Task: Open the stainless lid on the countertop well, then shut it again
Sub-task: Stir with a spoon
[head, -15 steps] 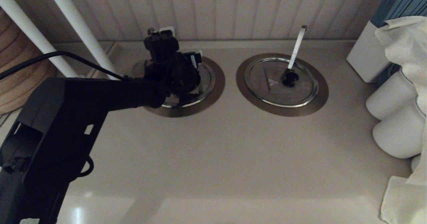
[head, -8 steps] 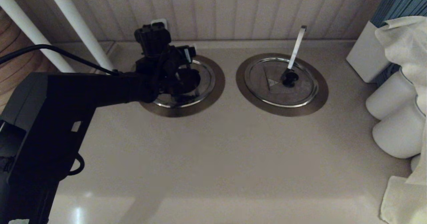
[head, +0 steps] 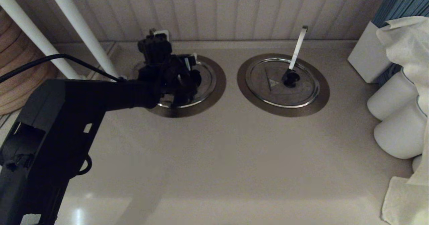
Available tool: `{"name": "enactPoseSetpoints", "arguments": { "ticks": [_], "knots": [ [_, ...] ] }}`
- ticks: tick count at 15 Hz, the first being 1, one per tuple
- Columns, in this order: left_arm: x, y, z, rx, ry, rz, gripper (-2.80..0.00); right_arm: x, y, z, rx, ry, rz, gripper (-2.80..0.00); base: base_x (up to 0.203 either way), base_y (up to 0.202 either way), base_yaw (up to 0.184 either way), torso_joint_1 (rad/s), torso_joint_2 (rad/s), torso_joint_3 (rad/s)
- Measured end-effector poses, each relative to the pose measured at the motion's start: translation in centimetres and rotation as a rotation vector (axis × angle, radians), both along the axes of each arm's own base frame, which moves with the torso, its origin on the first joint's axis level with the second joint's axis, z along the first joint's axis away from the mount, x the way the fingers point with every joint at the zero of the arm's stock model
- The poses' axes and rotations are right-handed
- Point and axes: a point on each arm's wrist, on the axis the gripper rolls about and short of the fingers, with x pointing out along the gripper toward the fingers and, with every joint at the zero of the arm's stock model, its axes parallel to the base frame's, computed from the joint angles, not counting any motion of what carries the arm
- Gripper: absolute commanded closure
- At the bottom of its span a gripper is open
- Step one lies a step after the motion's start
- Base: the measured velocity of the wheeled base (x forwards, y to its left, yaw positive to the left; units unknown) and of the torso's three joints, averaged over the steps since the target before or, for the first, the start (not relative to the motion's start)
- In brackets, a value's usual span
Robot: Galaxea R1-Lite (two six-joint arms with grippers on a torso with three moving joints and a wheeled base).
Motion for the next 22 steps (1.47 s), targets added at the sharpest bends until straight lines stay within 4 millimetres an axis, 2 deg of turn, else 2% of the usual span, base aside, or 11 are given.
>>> {"name": "enactPoseSetpoints", "arguments": {
  "ticks": [7,15,22],
  "knots": [
    [0.7,-0.8,-1.8,0.004,0.011,-0.017,-2.8,0.0,0.0,0.0,0.0,0.0,0.002,0.0,0.0,0.0,0.0,0.0,0.0,0.0],
    [0.0,-3.2,-2.5,0.004,0.022,-0.061,-2.8,0.0,0.0,0.0,0.0,0.0,0.0,0.0,0.0,0.0,0.0,0.0,0.0,0.0],
    [-0.7,-4.5,-2.3,-0.013,0.021,-0.087,-2.8,0.0,0.0,0.0,0.0,0.0,0.0,0.0,0.0,0.0,0.0,0.0,0.0,0.0]
  ]
}}
